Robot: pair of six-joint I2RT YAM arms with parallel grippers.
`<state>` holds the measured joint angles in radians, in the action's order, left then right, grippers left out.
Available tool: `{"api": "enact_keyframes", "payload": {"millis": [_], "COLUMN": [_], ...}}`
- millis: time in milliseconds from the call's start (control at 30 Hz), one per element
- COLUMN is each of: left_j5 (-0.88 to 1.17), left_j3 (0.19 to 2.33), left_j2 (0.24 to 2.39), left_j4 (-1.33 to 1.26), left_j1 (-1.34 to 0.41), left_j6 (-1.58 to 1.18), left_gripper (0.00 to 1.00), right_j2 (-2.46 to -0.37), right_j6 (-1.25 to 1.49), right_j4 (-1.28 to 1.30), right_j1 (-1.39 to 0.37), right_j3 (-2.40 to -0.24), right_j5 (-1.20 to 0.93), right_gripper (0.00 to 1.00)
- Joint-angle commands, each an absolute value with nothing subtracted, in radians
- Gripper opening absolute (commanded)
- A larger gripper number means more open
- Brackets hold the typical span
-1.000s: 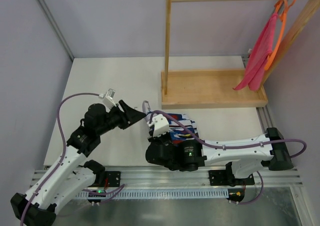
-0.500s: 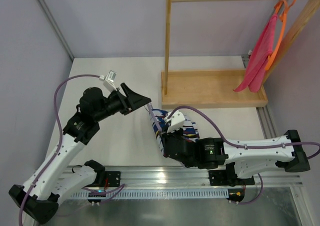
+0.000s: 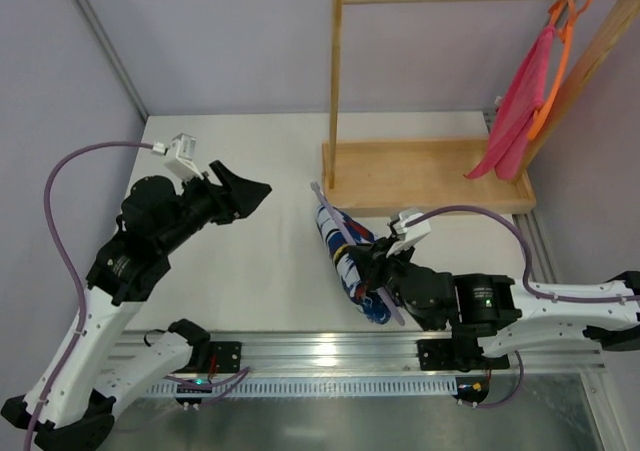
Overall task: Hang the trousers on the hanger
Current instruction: Pass the hanger from the left arm to the right, then hang the hanger with trousers onto the clothesline
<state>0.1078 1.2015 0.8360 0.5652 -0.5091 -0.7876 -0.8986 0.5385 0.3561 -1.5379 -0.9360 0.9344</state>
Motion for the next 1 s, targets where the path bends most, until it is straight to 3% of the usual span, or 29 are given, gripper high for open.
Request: {"api": "enact_keyframes", "payload": {"millis": [0,233,400,733,967], "left_j5": [0.088,0.357,0.408,0.445,0.42], "left_j3": [1.117,0.932,0.874,0.995,1.135], "left_j2": [0.804,0.851,0.899,1.046,1.184], "left_j4": [0.58,0.29,0.103,-0.145,-0.161], "left_j1": [-0.509,-0.511,-0.525,-0.653,-0.761], "left_j6": [-0.744,-0.862,-0.92,-0.956,-0.939], "left_gripper": [0.67,0.65,0.66,0.66,0.66], "right_j2": [-0.802,-0.715,-0.68,-0.643,-0.646], "right_j6": [0.486,0.414,0.309,0.144,0.081], "right_j4": [0.167,0.019,-0.11,-0.334,-0.403], "right_j1": [-1.539,-1.531,-1.528,-1.486,-1.414], "right_j3": [-0.946,-0.907,-0.904,-0.864,-0.897], "right_j5": [1.051,1.111,1.127,1.121,1.105], "right_gripper": [0.04,0.04,0.04,0.04,0.04]}}
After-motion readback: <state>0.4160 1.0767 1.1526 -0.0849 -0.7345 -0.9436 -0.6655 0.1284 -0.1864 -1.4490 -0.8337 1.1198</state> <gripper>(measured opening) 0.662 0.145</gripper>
